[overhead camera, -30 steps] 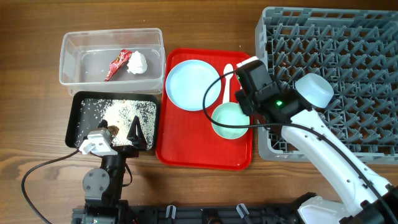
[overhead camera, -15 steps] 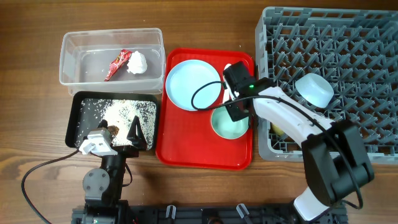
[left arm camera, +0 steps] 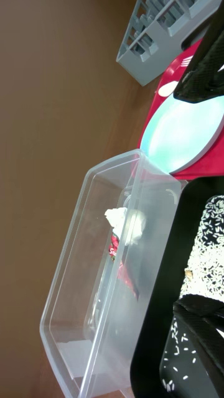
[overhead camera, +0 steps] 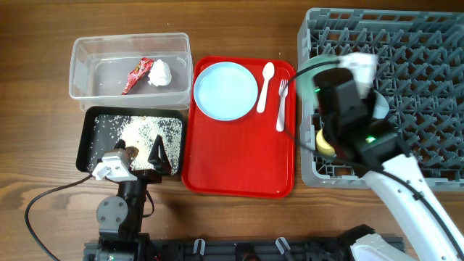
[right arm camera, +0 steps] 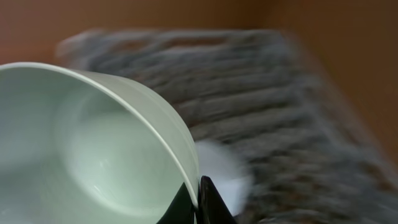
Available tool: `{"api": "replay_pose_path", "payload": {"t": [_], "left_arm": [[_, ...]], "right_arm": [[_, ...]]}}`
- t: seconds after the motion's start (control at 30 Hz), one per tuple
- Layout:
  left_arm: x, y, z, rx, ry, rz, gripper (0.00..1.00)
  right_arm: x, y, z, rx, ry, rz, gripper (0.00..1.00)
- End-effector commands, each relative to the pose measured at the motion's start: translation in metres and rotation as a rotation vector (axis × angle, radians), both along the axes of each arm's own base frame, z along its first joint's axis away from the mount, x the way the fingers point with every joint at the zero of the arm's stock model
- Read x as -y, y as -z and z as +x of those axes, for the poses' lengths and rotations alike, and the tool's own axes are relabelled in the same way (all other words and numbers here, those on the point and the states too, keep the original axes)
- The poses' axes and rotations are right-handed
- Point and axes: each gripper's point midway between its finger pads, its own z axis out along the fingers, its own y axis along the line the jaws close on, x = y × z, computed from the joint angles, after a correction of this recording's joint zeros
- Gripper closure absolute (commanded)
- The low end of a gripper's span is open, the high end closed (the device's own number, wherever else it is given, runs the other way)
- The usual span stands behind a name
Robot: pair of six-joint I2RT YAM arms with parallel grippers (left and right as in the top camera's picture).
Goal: Sort waste into correct bins and load items into the dishwasher rack
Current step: 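Grasp the green bowl with the right gripper and place it in rack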
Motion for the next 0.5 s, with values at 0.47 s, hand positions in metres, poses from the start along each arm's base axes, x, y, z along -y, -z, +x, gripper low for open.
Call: {"api": "replay_pose_path", "payload": {"t": [0.47], "left_arm": [[-0.001,0.001,0.000,0.003,-0.003,0.016,0.00]], "right_arm": [[0.232,0.041,-0.029,-0.370,0.707,-0.452,0.96]]}}
